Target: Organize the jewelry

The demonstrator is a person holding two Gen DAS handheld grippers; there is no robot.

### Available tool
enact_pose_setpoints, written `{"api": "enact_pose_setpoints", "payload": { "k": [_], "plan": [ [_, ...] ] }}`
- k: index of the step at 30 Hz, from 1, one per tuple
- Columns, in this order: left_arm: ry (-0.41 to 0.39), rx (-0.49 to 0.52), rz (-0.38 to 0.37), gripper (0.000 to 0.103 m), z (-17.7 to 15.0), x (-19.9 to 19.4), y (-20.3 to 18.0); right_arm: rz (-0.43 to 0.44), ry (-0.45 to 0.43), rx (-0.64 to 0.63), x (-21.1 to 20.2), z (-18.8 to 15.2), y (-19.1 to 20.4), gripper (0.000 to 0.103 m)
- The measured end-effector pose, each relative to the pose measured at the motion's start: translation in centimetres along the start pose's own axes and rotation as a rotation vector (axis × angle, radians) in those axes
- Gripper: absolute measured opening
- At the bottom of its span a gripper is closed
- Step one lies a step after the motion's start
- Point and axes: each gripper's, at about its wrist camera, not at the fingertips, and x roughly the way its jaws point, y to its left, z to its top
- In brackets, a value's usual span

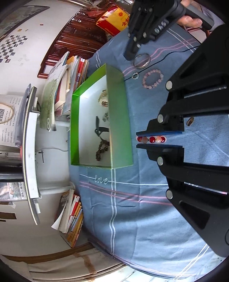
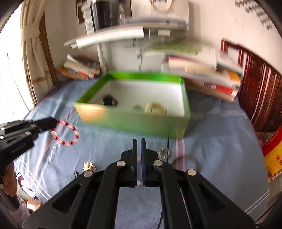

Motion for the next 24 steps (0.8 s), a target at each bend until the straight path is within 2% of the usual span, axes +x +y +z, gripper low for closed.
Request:
{"api": "enact_pose_setpoints", "payload": {
  "k": [2,4,6,9,12,13,16,20,24],
  "plan": [
    [0.017,-0.004,-0.003,0.008,-0.5,0.5,0.1,-0.030,0.059,0.000,1.9,-1.1,0.0,0.019],
    [0.042,-0.011,-0.007,0.008,-1.1,1.3,0.2,-0.030,0.100,0.005,3.2,-2.0,-0.2,0.019],
    [0.064,-0.015,-0.011,0.008,-1.6,2.1,0.1,0.005,0.121,0.002,4.0,-2.6,0.0,0.020],
    [0.087,-0.017,-0.015,0.008,-2.1,2.9,0.0,0.003,0.130,-0.023,4.6,-3.0,0.8,0.031],
    [0.100,-0.018,-0.018,0.008,-2.4,3.4,-0.1,-0.009,0.144,-0.050,5.6,-3.0,1.5,0.032],
    [0.103,-0.018,-0.018,0.008,-2.5,3.5,-0.1,-0.020,0.137,-0.067,5.6,-3.0,1.8,0.032],
    [0.111,-0.021,-0.015,0.008,-2.6,3.8,0.0,0.005,0.142,-0.087,5.6,-2.9,2.3,0.008],
    [0.108,-0.023,-0.015,0.008,-2.4,3.7,0.1,0.025,0.129,-0.097,5.0,-2.4,2.6,0.008],
    [0.084,-0.020,-0.018,0.008,-1.2,2.8,0.2,0.052,0.055,-0.077,2.6,-0.5,2.0,0.008]
  ]
}}
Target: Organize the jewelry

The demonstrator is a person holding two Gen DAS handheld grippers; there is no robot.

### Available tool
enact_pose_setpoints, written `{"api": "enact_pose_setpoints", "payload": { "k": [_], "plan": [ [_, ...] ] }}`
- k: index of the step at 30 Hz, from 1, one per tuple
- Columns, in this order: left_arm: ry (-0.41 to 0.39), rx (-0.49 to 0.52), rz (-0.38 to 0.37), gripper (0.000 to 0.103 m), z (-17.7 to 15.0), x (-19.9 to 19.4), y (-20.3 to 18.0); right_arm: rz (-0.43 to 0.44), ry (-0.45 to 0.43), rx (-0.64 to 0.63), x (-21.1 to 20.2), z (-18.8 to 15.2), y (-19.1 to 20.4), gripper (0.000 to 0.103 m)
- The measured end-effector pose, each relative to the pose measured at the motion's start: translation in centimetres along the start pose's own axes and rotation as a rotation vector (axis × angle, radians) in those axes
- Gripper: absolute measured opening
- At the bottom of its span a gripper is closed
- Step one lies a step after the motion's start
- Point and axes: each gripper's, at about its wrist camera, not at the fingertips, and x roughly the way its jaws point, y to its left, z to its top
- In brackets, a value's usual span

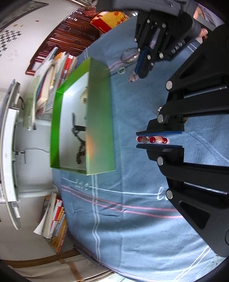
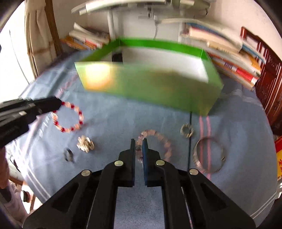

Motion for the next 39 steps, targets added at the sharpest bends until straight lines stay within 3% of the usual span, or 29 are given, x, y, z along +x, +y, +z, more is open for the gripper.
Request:
{"api": "enact_pose_setpoints", "payload": {
  "k": [7,11,15,18,23,26,27,28,29,30,32,34,35,39],
  "plan": [
    [-0.111,0.049,0.007,0.008,4.0,-3.6,-0.7,0.003,-0.164,0.006,-5.4,5.0,-1.2,0.008],
    [-0.153,0.050,0.018,0.008,7.2,-4.5,-0.8,-0.005,-0.221,0.014,-6.5,8.4,-2.2,0.008],
    [-0.159,0.032,0.028,0.008,10.8,-3.2,-0.3,-0.035,-0.211,0.040,-4.4,11.8,-3.4,0.008],
    [-0.140,0.023,0.049,0.008,12.7,-0.8,0.2,-0.035,-0.156,0.067,-1.1,13.3,-4.0,0.008],
    [-0.092,-0.006,0.079,0.008,13.3,3.8,1.0,-0.041,-0.050,0.093,4.6,13.7,-4.1,0.008],
    [-0.051,-0.035,0.083,0.009,13.0,5.8,1.4,-0.046,-0.030,0.110,6.3,13.4,-4.1,0.009],
    [-0.048,-0.052,0.085,0.014,12.9,6.2,1.7,-0.053,-0.029,0.116,6.3,13.1,-4.3,0.012],
    [-0.050,-0.066,0.083,0.022,12.8,6.2,2.0,-0.053,-0.030,0.119,6.0,12.8,-4.5,0.024],
    [-0.059,-0.079,0.077,0.040,12.5,6.0,2.2,-0.048,-0.035,0.120,5.5,12.3,-4.6,0.037],
    [-0.072,-0.081,0.074,0.048,12.3,5.5,2.2,-0.048,-0.057,0.119,4.4,11.6,-4.8,0.040],
    [-0.110,-0.056,0.093,0.049,11.2,3.9,2.1,-0.062,-0.097,0.110,1.9,9.7,-5.3,0.041],
    [-0.126,-0.030,0.129,0.057,9.5,2.1,1.8,-0.074,-0.120,0.115,-0.2,7.4,-6.3,0.041],
    [-0.131,-0.023,0.146,0.066,8.3,1.2,1.7,-0.082,-0.123,0.122,-0.9,6.4,-6.9,0.041],
    [-0.102,0.026,0.139,0.072,3.2,-0.4,0.7,-0.202,-0.069,0.218,-2.2,1.0,-10.8,0.041]
  ]
}}
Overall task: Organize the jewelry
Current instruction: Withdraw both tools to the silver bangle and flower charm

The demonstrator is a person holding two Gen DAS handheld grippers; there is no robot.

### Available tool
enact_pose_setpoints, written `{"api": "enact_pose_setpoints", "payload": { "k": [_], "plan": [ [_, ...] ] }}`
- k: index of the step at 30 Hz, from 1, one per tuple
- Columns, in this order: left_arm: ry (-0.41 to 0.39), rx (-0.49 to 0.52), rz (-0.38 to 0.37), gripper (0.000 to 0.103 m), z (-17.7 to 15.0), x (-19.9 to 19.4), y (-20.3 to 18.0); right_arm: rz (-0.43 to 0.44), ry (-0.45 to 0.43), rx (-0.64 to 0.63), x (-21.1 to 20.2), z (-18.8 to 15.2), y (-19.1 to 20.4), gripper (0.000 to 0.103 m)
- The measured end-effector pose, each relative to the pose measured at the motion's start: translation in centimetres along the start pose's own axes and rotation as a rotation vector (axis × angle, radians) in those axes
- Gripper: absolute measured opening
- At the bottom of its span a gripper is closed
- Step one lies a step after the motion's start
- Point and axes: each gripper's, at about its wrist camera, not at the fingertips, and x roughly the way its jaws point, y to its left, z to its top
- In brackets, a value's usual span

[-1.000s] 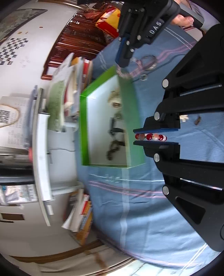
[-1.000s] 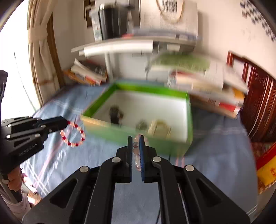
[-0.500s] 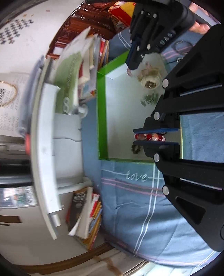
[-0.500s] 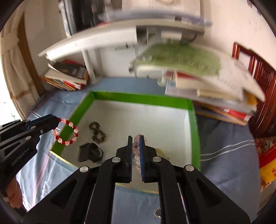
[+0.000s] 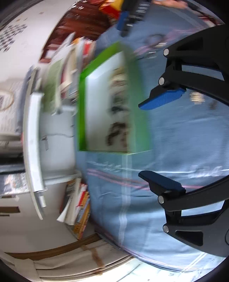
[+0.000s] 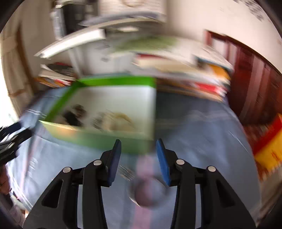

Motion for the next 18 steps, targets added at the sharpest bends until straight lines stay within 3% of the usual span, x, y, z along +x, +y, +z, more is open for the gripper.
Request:
{"api": "enact_pose_setpoints", "payload": {
  "k": [5,10,18],
  "plan": [
    [0.075,0.066,-0.016,0.075,-4.6,0.1,-2.5,-0.004,0.079,0.061,1.0,-3.9,-2.3,0.041],
    [0.107,0.092,-0.064,0.076,-6.2,0.5,-4.4,0.091,0.090,-0.049,0.7,-5.5,1.5,0.041],
    [0.158,0.102,-0.119,0.075,-7.4,1.9,-5.5,0.095,0.133,-0.136,2.7,-6.5,5.3,0.040]
  ]
}}
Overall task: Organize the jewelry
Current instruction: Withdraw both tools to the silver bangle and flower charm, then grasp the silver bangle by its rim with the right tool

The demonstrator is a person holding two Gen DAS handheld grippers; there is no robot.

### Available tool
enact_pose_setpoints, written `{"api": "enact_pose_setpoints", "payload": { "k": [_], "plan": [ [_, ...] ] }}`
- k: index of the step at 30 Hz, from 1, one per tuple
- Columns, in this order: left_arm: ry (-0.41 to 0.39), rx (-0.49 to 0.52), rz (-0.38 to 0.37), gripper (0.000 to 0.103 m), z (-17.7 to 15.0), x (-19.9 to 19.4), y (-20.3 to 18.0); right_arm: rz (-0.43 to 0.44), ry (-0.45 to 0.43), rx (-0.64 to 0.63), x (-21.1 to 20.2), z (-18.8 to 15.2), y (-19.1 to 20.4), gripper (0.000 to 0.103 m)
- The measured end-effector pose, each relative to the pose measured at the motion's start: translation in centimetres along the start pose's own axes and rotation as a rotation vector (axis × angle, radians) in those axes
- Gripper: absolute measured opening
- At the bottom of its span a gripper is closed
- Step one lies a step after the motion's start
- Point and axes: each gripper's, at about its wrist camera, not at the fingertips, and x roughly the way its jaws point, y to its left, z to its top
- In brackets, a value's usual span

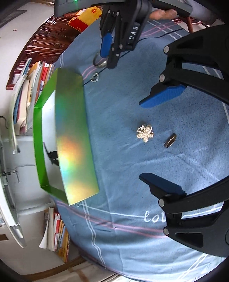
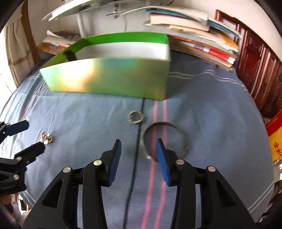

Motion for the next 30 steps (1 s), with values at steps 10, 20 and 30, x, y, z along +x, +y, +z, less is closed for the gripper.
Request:
{"api": "enact_pose_setpoints", "payload": {
  "k": [10,20,30],
  "plan": [
    [0.044,-0.065,0.011,0.051,0.1,1.8,1.2,0.089,0.009,-0.090,-1.6,-1.9,2.5,0.031],
    [0.034,-0.078,0.069,0.054,0.1,1.8,1.3,-0.043,-0.037,-0.028,-1.3,-1.3,1.8,0.031],
    [0.030,-0.090,0.090,0.061,0.0,1.8,1.5,0.058,-0.024,-0.089,-1.2,-1.6,3.8,0.031]
  ]
}}
